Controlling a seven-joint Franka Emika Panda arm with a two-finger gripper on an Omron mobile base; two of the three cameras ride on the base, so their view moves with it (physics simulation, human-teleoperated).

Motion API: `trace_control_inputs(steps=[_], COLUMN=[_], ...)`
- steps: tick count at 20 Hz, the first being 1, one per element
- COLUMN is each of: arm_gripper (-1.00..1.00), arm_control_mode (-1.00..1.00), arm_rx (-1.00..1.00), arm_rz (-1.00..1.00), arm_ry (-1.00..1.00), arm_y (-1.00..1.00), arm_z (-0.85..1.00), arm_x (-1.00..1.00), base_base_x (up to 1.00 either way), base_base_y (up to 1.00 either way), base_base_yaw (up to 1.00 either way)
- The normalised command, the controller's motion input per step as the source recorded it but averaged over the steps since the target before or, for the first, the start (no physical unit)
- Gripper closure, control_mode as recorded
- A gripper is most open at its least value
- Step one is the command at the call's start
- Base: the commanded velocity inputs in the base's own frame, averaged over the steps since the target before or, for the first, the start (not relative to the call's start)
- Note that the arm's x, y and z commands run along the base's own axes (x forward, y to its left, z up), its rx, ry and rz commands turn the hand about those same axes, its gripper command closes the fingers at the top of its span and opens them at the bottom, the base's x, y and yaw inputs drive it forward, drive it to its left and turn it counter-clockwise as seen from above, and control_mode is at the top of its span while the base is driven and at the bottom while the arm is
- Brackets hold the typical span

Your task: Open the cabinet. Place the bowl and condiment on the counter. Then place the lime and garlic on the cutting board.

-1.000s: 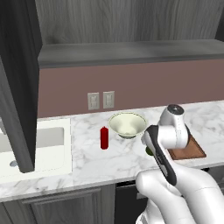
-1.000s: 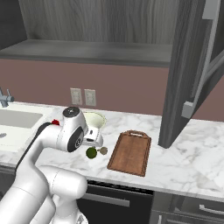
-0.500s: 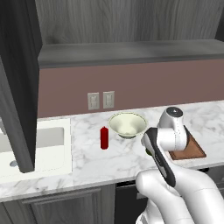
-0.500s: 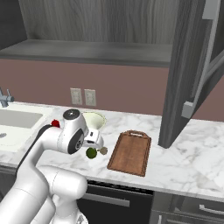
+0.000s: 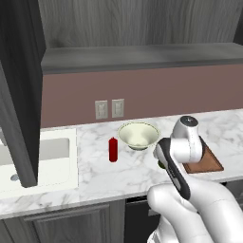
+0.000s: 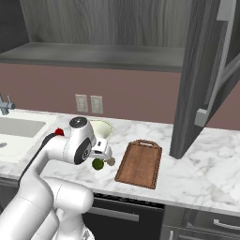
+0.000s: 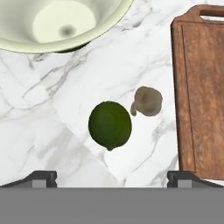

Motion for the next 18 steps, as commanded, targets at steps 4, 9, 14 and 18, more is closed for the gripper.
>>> trace_control_inputs(steps=[4,9,14,18], arm_gripper=[-1.00,-1.00,-1.00,-1.00], arm_control_mode=[-1.00,-1.00,-1.00,-1.00], arm_rx=[0.00,0.00,-0.02,-0.03], arm_rz=[0.00,0.00,0.00,0.00], arm_ry=[0.00,0.00,0.00,0.00], arm_y=[0.00,0.00,0.06,0.10], arm_z=[-0.23,-0.23,-0.23,-0.23], arm_x=[0.12,0.13,0.09,0.00], base_base_x=[0.00,0.00,0.00,0.00], base_base_y=[0.00,0.00,0.00,0.00], base_base_yaw=[0.00,0.00,0.00,0.00])
